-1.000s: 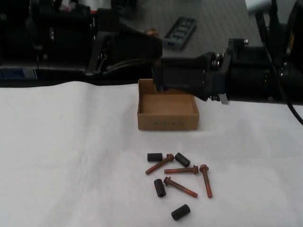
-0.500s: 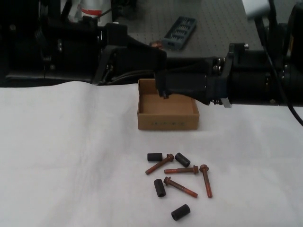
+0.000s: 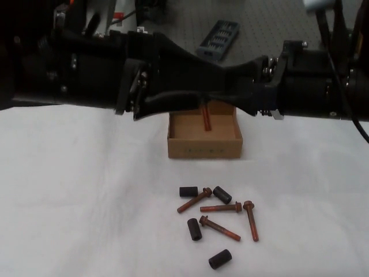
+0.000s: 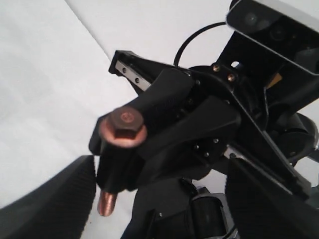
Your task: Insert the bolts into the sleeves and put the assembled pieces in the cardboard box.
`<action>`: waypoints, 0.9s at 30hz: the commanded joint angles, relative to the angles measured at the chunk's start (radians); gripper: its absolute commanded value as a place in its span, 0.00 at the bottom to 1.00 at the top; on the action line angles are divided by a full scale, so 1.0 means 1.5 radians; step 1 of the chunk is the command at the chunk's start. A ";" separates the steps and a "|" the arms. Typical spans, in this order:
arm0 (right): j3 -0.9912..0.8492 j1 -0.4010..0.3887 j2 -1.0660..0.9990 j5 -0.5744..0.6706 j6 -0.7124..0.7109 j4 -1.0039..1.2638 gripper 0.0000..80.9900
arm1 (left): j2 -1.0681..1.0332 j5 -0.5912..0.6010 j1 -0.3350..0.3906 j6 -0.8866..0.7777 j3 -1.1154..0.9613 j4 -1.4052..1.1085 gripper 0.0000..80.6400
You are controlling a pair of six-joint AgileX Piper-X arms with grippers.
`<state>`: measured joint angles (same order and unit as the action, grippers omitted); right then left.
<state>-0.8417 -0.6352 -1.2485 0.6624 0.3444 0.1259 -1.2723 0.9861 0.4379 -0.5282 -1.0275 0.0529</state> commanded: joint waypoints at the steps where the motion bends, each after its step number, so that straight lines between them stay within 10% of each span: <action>1: -0.008 0.004 0.007 0.009 -0.005 0.004 0.02 | 0.025 -0.006 -0.007 -0.008 -0.006 -0.022 0.65; 13: -0.010 0.018 0.002 -0.033 -0.096 -0.049 0.02 | 0.154 -0.022 -0.176 0.106 -0.006 0.210 0.65; 19: -0.051 0.079 -0.075 -0.036 -0.096 -0.050 0.02 | 0.287 -0.210 -0.218 0.330 -0.006 0.525 0.61; 27: -0.243 0.116 -0.315 -0.074 -0.115 -0.112 0.02 | 0.408 -0.336 -0.218 0.276 -0.006 0.645 0.58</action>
<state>-1.1614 -0.4691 -1.6897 0.5540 0.1848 -0.0344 -0.7194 0.5545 0.1140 -0.0597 -1.0275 0.9419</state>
